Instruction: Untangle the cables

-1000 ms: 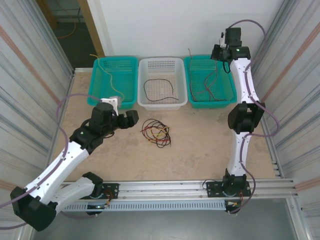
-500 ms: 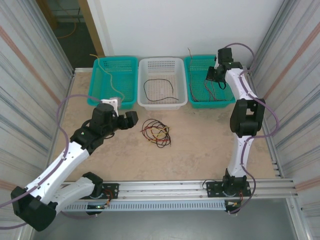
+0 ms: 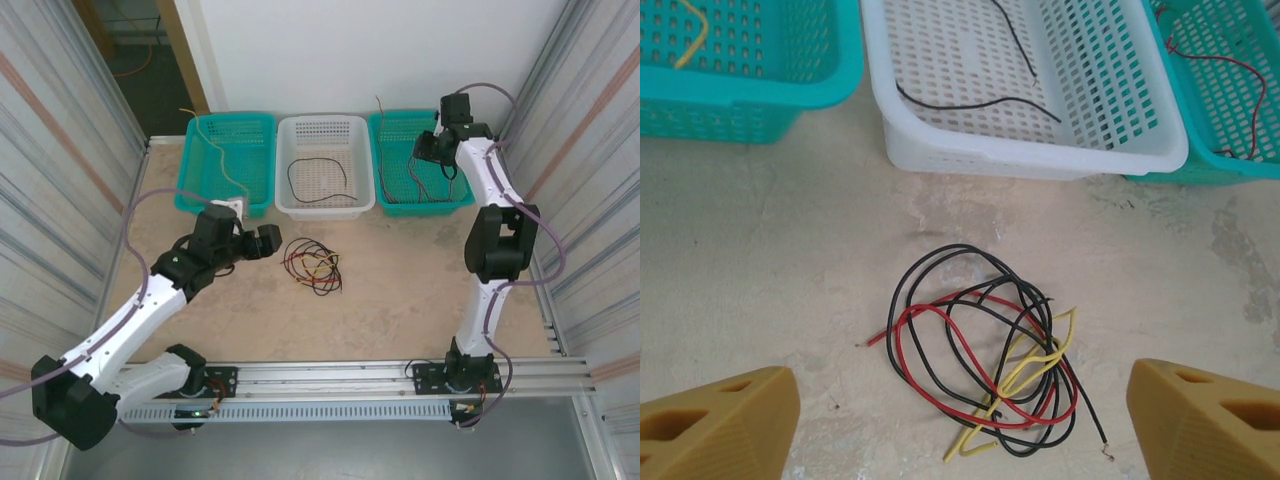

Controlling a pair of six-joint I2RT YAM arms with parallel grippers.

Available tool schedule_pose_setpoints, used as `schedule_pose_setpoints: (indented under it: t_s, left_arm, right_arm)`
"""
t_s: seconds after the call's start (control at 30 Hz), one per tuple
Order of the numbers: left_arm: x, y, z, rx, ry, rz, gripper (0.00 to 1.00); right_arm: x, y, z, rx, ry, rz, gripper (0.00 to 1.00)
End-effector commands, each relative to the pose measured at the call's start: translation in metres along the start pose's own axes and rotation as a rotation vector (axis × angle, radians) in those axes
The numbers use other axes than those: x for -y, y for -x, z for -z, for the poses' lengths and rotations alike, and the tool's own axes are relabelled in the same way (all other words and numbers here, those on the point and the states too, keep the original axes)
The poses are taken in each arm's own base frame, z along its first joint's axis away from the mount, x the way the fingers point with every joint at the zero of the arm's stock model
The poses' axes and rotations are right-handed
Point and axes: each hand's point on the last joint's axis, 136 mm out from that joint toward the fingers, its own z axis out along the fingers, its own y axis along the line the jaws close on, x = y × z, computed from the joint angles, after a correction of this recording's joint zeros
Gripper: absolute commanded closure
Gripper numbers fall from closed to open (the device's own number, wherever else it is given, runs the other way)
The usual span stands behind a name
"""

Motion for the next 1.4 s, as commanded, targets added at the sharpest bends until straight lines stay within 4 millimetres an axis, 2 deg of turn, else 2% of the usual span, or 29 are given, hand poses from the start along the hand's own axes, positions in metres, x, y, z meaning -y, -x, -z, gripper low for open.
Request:
schedule_pose_setpoints:
  t_s: [0.0, 0.07, 0.17, 0.27, 0.33, 0.4, 0.43, 0.53, 0.6, 0.73, 0.83, 0.93, 1.1, 1.27, 1.37]
  left_arm:
    - [0.002, -0.015, -0.015, -0.060, -0.017, 0.008, 0.21]
    - [0.005, -0.025, -0.026, -0.107, -0.033, 0.010, 0.29]
    - [0.008, -0.038, -0.042, -0.168, -0.039, 0.000, 0.41]
    - [0.014, -0.046, -0.055, -0.198, -0.055, -0.004, 0.46]
    - [0.013, -0.049, -0.062, -0.210, -0.044, -0.001, 0.48]
    - [0.008, -0.048, -0.068, -0.206, -0.015, 0.009, 0.51]
    - [0.007, -0.048, -0.070, -0.203, -0.009, 0.009, 0.56]
    - [0.001, -0.053, -0.079, -0.230, 0.016, 0.007, 0.72]
    - [0.001, -0.059, -0.082, -0.262, 0.018, 0.011, 0.80]
    - [0.005, -0.060, -0.079, -0.257, -0.009, 0.035, 0.79]
    - [0.002, -0.063, -0.079, -0.260, 0.000, 0.040, 0.75]
    - [-0.005, -0.071, -0.084, -0.297, 0.032, 0.049, 0.74]
    - [-0.014, -0.070, -0.089, -0.278, 0.074, 0.066, 0.63]
    - [-0.024, -0.058, -0.098, -0.252, 0.089, 0.083, 0.67]
    - [-0.026, -0.056, -0.106, -0.244, 0.094, 0.083, 0.68]
  right_arm:
    - [-0.029, 0.017, 0.071, 0.119, 0.014, 0.039, 0.49]
    - [-0.048, -0.002, 0.082, 0.113, 0.061, 0.057, 0.50]
    - [-0.097, -0.048, 0.098, 0.082, 0.224, 0.079, 0.51]
    - [-0.143, -0.114, 0.100, 0.005, 0.386, 0.085, 0.50]
    - [-0.173, -0.167, 0.095, -0.111, 0.477, 0.083, 0.53]
    - [-0.192, -0.211, 0.090, -0.197, 0.490, 0.118, 0.54]
    - [-0.201, -0.232, 0.088, -0.241, 0.494, 0.147, 0.54]
    - [-0.211, -0.278, 0.081, -0.341, 0.454, 0.187, 0.58]
    - [-0.206, -0.296, 0.078, -0.380, 0.423, 0.207, 0.60]
    - [-0.179, -0.308, 0.077, -0.394, 0.333, 0.230, 0.62]
    - [-0.172, -0.316, 0.081, -0.422, 0.342, 0.243, 0.62]
    - [-0.171, -0.314, 0.082, -0.422, 0.333, 0.256, 0.61]
    - [-0.187, -0.292, 0.088, -0.362, 0.361, 0.273, 0.57]
    - [-0.214, -0.276, 0.086, -0.322, 0.385, 0.331, 0.57]
    - [-0.224, -0.282, 0.071, -0.350, 0.389, 0.329, 0.57]
